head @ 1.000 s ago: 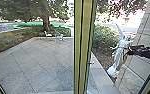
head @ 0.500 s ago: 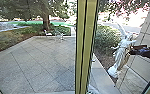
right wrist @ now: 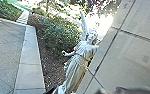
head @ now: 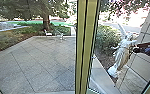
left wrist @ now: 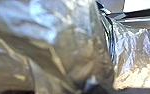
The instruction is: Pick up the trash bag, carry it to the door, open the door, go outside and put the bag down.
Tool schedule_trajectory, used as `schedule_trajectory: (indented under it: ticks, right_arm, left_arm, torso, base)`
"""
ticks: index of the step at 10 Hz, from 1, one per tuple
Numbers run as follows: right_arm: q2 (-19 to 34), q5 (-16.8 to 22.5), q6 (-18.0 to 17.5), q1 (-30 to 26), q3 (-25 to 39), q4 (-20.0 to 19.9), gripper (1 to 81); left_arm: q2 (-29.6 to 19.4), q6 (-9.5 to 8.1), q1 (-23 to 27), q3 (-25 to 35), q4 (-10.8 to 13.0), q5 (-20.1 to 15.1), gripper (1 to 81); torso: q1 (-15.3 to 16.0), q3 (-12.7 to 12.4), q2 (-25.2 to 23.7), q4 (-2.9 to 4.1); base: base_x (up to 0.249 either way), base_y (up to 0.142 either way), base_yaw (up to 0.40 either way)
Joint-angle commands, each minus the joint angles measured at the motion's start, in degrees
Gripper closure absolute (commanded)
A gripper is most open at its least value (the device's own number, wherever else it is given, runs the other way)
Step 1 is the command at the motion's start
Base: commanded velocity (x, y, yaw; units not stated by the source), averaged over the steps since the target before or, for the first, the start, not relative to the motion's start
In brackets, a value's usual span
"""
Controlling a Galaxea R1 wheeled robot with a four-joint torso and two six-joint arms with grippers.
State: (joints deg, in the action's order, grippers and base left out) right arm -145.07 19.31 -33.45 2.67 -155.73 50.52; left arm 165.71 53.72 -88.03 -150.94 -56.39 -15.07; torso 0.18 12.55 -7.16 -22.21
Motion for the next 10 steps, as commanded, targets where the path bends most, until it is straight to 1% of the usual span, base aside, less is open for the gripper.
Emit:
schedule_trajectory:
  ticks: [1,2,4,5,6,7,8,10]
  right_arm:
    - [2.5,-0.3,0.1,-9.2,-0.3,2.6,1.0]
    - [3.1,-0.6,0.1,-8.9,-0.3,2.5,1.0]
    - [3.4,-0.6,0.1,-7.7,-0.1,2.1,1.0]
    - [2.9,0.1,-0.1,-6.6,0.2,1.3,1.0]
    - [2.2,0.8,-0.4,-5.0,1.1,0.3,1.0]
    - [2.2,1.8,-0.4,-3.9,2.1,-1.6,1.0]
    - [2.5,2.8,-0.3,-3.3,2.7,-2.2,1.0]
    - [4.0,5.4,-0.3,1.3,5.4,-3.3,1.0]
  left_arm:
    - [-0.5,0.16,1.7,0.2,-0.7,-6.4,81.1]
    - [-0.5,0.24,1.7,0.3,-0.7,-6.4,81.1]
    - [-0.4,0.24,1.7,0.3,-0.7,-6.4,81.1]
    - [-0.4,0.24,1.7,0.3,-0.7,-6.4,81.1]
    - [-0.4,0.24,1.7,0.3,-0.6,-6.4,81.1]
    - [-0.4,0.24,1.7,0.4,-0.6,-6.5,81.1]
    - [-0.4,0.33,1.7,0.4,-0.6,-6.7,81.1]
    - [-0.3,0.5,1.7,0.4,-0.6,-6.8,81.1]
  torso:
    - [0.0,0.0,0.0,-3.75]
    - [0.0,0.0,0.0,-0.61]
    - [0.0,0.0,0.0,-3.06]
    - [0.0,0.0,0.0,-3.67]
    - [0.0,0.0,0.0,-3.7]
    - [0.0,0.0,0.0,-3.7]
    - [0.0,0.0,0.0,-3.7]
    - [0.0,0.0,0.0,-3.7]
  base:
    - [0.0,0.0,0.0]
    - [0.0,0.0,0.0]
    - [0.0,0.0,0.0]
    - [0.0,0.0,0.0]
    - [0.0,0.0,0.0]
    - [0.0,0.0,0.0]
    - [0.0,0.0,0.0]
    - [0.0,0.0,0.0]
